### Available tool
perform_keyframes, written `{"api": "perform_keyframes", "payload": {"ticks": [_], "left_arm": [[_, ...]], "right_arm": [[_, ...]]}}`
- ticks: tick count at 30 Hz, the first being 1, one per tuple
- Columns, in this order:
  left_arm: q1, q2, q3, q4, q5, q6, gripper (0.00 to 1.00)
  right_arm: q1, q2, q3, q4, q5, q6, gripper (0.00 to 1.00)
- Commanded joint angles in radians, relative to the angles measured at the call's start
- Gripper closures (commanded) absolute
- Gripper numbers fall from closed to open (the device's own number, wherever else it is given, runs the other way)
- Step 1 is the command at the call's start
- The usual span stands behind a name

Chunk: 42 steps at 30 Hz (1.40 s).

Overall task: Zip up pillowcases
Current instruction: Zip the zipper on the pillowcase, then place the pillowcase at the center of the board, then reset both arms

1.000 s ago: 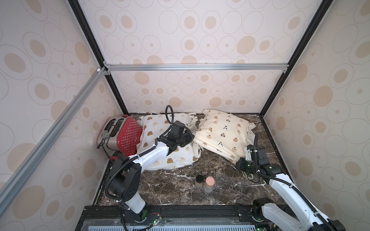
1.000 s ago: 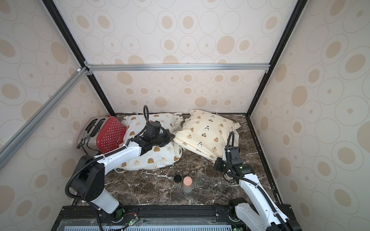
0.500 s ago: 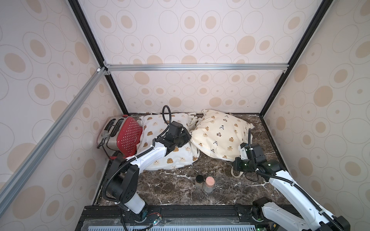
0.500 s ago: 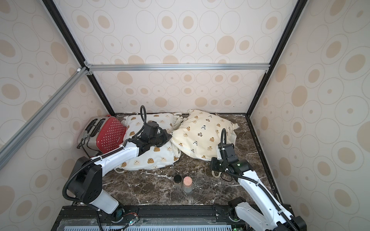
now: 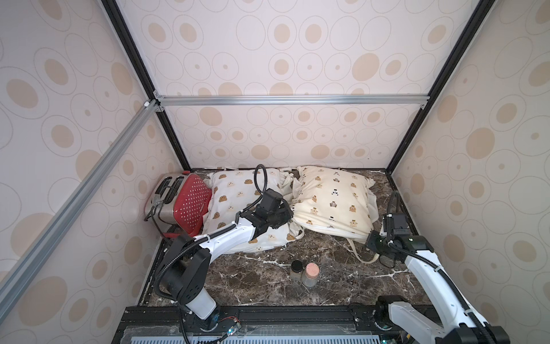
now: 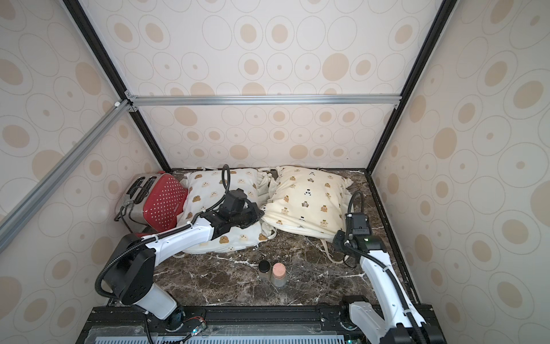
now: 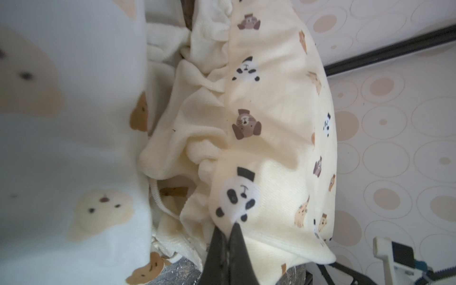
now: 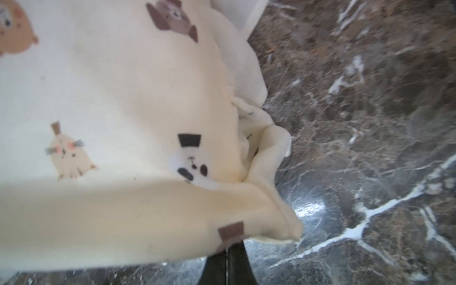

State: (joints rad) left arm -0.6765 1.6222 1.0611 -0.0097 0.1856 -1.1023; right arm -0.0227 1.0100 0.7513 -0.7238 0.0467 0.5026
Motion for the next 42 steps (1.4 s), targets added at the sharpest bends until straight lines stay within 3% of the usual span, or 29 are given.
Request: {"api": "perform_keyframes", "payload": {"ticks": [1, 2, 3, 5, 6, 8, 10, 11, 13, 16, 21, 25, 33, 42], "left_arm": [[-0.058, 0.047, 0.070, -0.012, -0.042, 0.051, 1.00], [-0.061, 0.061, 0.089, -0.050, -0.039, 0.070, 0.99], [-0.059, 0.062, 0.093, -0.071, -0.047, 0.088, 0.83], [-0.055, 0.023, 0.083, -0.126, -0.122, 0.157, 0.49], [-0.052, -0.003, 0.081, -0.161, -0.164, 0.186, 0.37], [-0.037, -0.075, 0.069, -0.218, -0.238, 0.269, 0.17], [-0.018, -0.158, 0.055, -0.294, -0.366, 0.332, 0.01], [0.002, -0.191, 0.047, -0.331, -0.419, 0.351, 0.01], [0.087, -0.265, 0.017, -0.394, -0.522, 0.397, 0.01], [0.197, -0.351, -0.048, -0.459, -0.795, 0.471, 0.01], [0.400, -0.436, -0.209, -0.382, -0.930, 0.582, 0.01], [0.464, -0.463, -0.369, -0.183, -1.014, 0.714, 0.01], [0.552, -0.368, -0.645, 0.462, -0.880, 0.967, 0.01], [0.569, -0.253, -0.674, 0.765, -0.679, 1.130, 0.01]], "right_arm": [[-0.065, 0.065, 0.080, 0.085, 0.086, -0.052, 1.00], [-0.068, 0.088, 0.087, 0.104, 0.091, -0.059, 1.00], [-0.070, 0.109, 0.095, 0.107, 0.081, -0.063, 1.00], [-0.069, 0.127, 0.103, 0.098, 0.012, -0.084, 0.74], [-0.069, 0.116, 0.099, 0.097, 0.006, -0.092, 0.65], [-0.070, 0.055, 0.085, 0.095, 0.051, -0.103, 0.51], [-0.070, -0.018, 0.060, 0.133, 0.091, -0.104, 0.19], [-0.070, -0.041, 0.043, 0.173, 0.083, -0.113, 0.01], [-0.068, -0.043, 0.019, 0.253, 0.087, -0.144, 0.00], [-0.068, 0.038, -0.046, 0.418, 0.180, -0.187, 0.00], [-0.060, 0.148, -0.114, 0.632, 0.210, -0.254, 0.00], [-0.057, 0.214, -0.167, 0.779, 0.147, -0.295, 0.00], [-0.036, 0.389, -0.234, 1.118, -0.030, -0.359, 0.00], [0.002, 0.498, -0.248, 1.355, -0.088, -0.475, 0.01]]}}
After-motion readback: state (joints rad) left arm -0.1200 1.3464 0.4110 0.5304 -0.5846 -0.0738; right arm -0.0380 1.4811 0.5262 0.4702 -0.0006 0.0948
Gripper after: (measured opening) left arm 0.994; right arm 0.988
